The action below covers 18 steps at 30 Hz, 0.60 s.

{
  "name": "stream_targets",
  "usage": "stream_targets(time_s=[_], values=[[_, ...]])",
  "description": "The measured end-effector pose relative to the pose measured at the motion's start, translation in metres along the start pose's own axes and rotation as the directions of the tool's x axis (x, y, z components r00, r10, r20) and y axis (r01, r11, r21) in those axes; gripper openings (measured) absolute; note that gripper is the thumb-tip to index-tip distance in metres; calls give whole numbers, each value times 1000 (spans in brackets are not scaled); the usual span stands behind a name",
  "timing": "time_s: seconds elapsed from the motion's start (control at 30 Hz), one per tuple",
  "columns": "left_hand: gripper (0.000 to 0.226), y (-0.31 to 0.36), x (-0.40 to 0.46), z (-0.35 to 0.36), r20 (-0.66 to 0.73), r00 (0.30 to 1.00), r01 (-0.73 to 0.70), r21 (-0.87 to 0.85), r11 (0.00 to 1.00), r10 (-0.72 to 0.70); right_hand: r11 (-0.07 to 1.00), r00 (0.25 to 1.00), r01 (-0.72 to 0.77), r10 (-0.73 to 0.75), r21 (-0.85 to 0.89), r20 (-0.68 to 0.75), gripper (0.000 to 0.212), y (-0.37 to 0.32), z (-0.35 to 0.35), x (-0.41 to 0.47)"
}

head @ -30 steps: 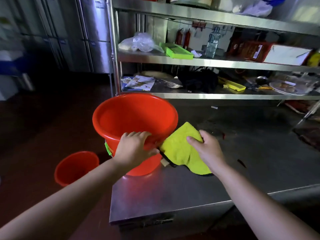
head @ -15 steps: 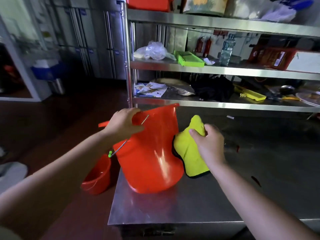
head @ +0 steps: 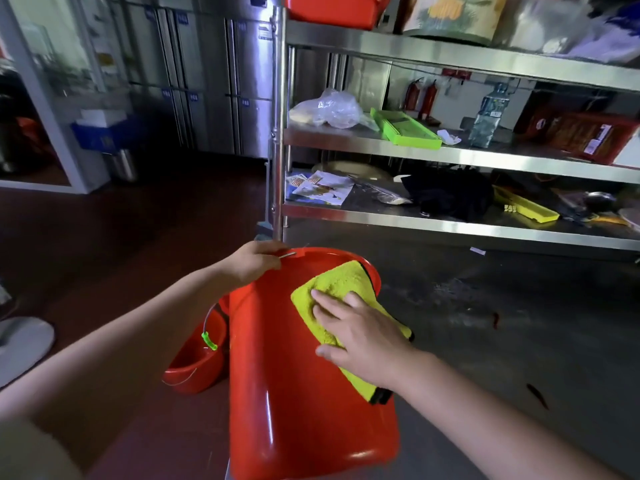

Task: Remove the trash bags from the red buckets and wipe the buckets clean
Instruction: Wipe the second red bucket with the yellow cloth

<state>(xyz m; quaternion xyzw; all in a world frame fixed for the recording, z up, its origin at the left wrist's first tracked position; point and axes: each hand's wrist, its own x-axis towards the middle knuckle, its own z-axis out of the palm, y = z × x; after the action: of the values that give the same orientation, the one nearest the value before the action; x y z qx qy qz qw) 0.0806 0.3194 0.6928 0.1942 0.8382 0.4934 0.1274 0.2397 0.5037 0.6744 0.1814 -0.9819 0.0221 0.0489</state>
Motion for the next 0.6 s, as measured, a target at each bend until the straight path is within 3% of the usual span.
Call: stream_targets(time_s=[0.1,0.2,0.4,0.6], values=[[46,-9,17,-3,45,999,7,49,999,-9,992,992,96,-102,-82,-72,58,6,4,6],[40,-13,28,-2,115,993,-5,-38,999,9,993,994,99,-102,-61,-46,60,12,12,18],[33,-13,41,0,182,981,-50,-102,994,68,991,990,-114,108,-76,-89,53,8,14,73],[37,-20,46,-9,207,976,-50,-61,997,62,977,983,-166,154,-135,-95,58,-4,24,81]])
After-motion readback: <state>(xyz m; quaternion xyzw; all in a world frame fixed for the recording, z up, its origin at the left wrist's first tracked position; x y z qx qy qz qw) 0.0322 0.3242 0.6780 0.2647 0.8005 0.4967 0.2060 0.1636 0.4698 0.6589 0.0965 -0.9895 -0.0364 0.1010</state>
